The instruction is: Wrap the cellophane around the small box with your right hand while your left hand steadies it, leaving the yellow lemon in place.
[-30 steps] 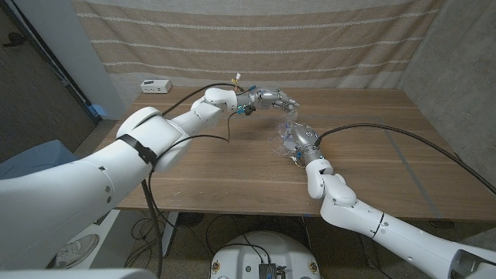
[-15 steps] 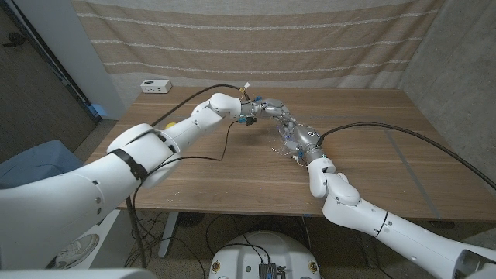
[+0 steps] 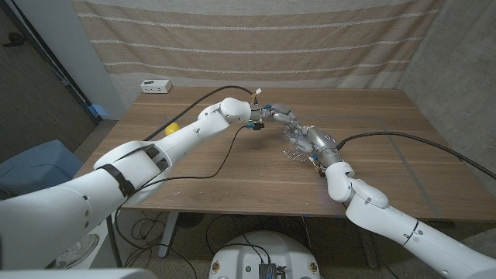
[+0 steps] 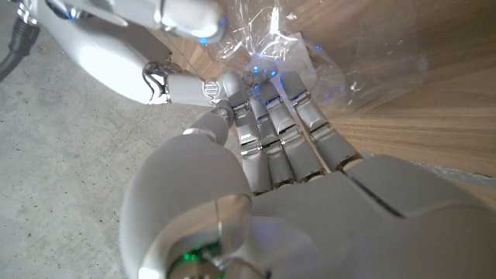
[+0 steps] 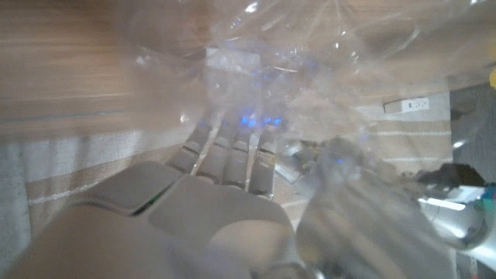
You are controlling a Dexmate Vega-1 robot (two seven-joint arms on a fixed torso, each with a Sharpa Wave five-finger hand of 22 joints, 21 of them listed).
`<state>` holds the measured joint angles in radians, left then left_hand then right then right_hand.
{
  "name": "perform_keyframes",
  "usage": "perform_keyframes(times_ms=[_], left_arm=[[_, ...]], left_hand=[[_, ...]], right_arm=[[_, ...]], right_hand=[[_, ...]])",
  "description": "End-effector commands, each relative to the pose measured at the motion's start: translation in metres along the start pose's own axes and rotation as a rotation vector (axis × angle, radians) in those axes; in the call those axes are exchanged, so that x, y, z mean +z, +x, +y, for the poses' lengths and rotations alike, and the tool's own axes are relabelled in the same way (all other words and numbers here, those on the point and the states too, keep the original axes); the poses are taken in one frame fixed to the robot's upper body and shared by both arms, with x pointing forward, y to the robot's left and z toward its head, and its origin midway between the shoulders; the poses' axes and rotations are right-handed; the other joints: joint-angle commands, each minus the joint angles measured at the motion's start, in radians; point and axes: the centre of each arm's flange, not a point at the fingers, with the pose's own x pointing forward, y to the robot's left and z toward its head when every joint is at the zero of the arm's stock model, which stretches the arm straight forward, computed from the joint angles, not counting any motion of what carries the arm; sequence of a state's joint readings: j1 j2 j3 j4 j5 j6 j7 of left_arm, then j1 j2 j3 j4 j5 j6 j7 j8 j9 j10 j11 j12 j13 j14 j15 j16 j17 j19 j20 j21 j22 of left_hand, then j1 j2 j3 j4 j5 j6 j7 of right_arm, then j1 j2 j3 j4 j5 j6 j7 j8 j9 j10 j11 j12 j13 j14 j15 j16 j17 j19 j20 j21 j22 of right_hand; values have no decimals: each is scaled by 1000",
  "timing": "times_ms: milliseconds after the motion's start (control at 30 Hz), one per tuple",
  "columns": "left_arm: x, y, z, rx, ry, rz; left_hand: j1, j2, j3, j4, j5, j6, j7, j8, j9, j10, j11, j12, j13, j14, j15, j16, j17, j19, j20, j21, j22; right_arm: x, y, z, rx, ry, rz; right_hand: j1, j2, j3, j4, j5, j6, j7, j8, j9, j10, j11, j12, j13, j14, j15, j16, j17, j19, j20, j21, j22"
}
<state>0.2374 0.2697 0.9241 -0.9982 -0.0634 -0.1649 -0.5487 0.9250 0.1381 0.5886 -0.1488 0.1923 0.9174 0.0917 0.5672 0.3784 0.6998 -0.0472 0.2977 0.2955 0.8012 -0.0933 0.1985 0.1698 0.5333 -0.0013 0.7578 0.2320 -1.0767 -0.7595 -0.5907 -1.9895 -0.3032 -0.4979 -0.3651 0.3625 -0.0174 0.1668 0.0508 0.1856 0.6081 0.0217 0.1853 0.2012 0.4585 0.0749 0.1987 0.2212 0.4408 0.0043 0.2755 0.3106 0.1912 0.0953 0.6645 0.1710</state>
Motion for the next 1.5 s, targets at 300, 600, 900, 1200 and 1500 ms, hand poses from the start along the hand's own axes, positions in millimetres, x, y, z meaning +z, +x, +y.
perform_keyframes(times_ms=[300,600,900,1200,1500], left_arm=[[9,13,-17,0,45,28],[16,20,-25,-1,107,23],[24,21,-26,25,170,16],[41,22,-37,101,310,-34],[62,18,-54,229,506,-123]], left_hand=[[-12,3,15,-2,-2,-10,6,5,-1,33,-40,-11,12,-41,-39,-14,6,-50,22,-8,-7],[-12,4,8,-4,-4,-5,4,6,-4,29,-33,-18,15,-72,-26,-14,13,-82,36,-14,-12],[-11,7,-1,-5,-5,-1,-2,5,-9,23,-29,-26,16,-109,-20,-15,19,-118,52,-22,-16],[0,8,-30,-11,-6,11,-12,4,-22,-31,-19,-56,16,-220,4,-19,28,-222,100,-51,-25],[8,-7,-68,-17,-2,35,-31,7,-31,-95,-20,-86,6,-335,23,-21,24,-355,172,-98,-35]], right_arm=[[-36,-14,-24,-181,889,-256],[-41,-17,-23,-395,1167,-290],[-37,-26,-26,-614,1142,-254],[-31,-24,-30,-573,1048,-238],[-31,-22,-27,-567,1036,-229]], right_hand=[[-95,-5,-41,37,36,22,36,20,0,4,42,15,-2,85,10,33,0,223,108,8,8],[-43,22,-16,4,45,11,35,17,1,-12,36,9,3,95,6,43,2,264,102,9,10],[-14,26,-4,-42,40,-107,-23,8,3,-203,-29,-17,3,-28,-14,2,13,198,85,-60,12],[-4,37,8,-59,47,-154,-40,10,3,-241,-39,-5,1,-37,-13,0,16,221,96,-66,15],[-10,43,9,-62,42,-149,-31,17,3,-218,-21,7,0,-18,5,12,24,244,99,-65,15]])
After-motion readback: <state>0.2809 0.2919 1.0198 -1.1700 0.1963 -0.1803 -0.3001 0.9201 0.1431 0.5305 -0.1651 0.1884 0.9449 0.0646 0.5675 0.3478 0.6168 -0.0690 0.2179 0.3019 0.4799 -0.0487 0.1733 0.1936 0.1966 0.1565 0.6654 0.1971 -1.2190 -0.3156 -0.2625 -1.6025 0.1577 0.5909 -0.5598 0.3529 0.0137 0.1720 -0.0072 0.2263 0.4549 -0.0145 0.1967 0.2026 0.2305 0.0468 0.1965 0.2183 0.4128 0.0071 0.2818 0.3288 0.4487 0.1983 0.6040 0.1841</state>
